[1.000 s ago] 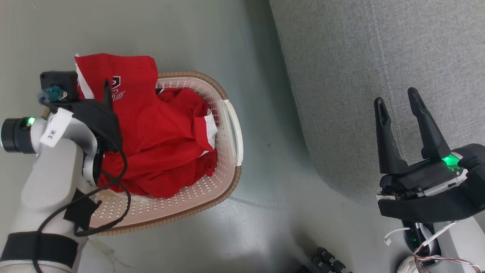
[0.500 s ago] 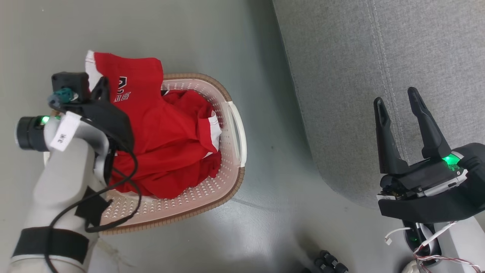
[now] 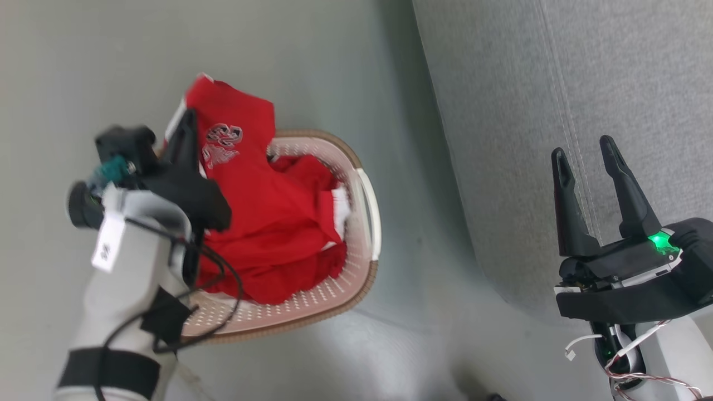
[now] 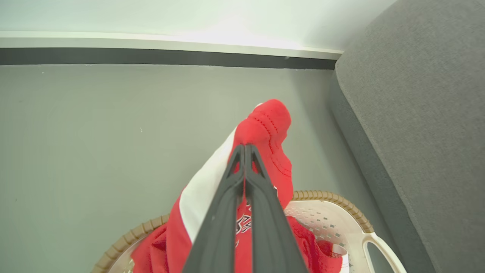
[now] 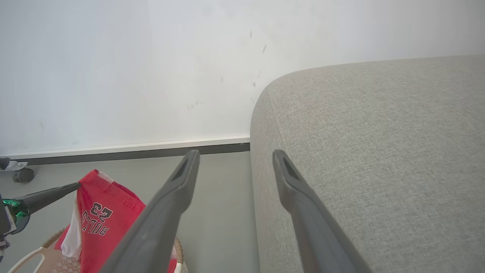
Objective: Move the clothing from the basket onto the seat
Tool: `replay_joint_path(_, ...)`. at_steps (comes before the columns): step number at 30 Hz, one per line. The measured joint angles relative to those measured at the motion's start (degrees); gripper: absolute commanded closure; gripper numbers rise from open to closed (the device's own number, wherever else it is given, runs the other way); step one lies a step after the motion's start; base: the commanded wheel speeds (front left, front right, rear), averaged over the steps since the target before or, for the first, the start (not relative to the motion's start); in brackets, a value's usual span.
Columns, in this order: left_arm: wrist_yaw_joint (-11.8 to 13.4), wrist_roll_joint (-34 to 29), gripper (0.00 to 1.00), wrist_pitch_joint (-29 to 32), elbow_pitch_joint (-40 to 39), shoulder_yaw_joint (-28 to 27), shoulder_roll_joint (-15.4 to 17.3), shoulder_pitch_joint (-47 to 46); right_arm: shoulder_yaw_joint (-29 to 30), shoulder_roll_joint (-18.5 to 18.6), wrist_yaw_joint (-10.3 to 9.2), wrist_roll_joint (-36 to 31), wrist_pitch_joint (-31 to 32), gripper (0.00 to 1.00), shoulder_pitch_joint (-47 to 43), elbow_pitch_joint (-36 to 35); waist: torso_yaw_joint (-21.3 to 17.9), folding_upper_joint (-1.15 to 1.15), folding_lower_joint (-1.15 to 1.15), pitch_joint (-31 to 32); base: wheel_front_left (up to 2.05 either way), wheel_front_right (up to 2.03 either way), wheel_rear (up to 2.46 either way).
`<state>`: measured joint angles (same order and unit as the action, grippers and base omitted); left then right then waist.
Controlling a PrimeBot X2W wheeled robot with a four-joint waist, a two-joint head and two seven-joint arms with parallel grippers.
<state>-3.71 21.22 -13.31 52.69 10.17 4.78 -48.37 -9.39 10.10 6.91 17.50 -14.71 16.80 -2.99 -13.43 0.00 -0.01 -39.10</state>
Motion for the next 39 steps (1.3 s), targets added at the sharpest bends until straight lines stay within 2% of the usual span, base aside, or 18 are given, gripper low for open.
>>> replay_joint_path(8, -1.9, 2.2, 1.00, -1.0, -6.4, 0.2, -1.9, 6.3, 1.3, 0.1, 0.15, 0.0, 0.0, 0.00, -1.3, 1.8, 3.1, 0.00, 0.00, 5.5, 0.00, 0.00, 0.00)
replay_joint_path(20, -3.4, 3.1, 1.00, -1.0, -26.0, 3.9, -2.1, 19.6, 2.3, 0.6, 0.16, -0.5, 0.0, 0.00, -3.4, 3.9, 8.5, 0.00, -0.01, 15.1, 0.00, 0.00, 0.00)
replay_joint_path(23, -3.4, 3.2, 1.00, -1.0, -31.0, 5.4, -2.1, 21.1, -0.8, 1.1, 0.16, -1.0, 0.0, 0.00, -3.9, 5.2, 9.6, 0.00, -0.01, 17.7, 0.00, 0.00, 0.00)
replay_joint_path(28, -3.4, 3.2, 1.00, -1.0, -37.2, 7.8, -2.1, 22.7, -10.8, 1.9, 0.18, -1.0, 0.0, 0.00, -4.4, 6.3, 11.2, -0.01, 0.00, 22.1, 0.00, 0.00, 0.00)
replay_joint_path(35, -3.4, 3.5, 1.00, -1.0, -42.2, 11.2, -2.1, 23.7, -25.3, 2.4, 0.19, 0.2, 0.0, 0.00, -3.9, 8.3, 12.9, -0.01, 0.00, 28.3, 0.00, 0.00, 0.00)
replay_joint_path(39, -3.4, 3.7, 1.00, 0.3, -43.7, 13.5, -2.1, 25.7, -30.5, 2.4, 0.20, 0.8, 0.0, 0.00, -2.5, 9.3, 13.4, 0.00, 0.00, 31.9, 0.00, 0.00, 0.00)
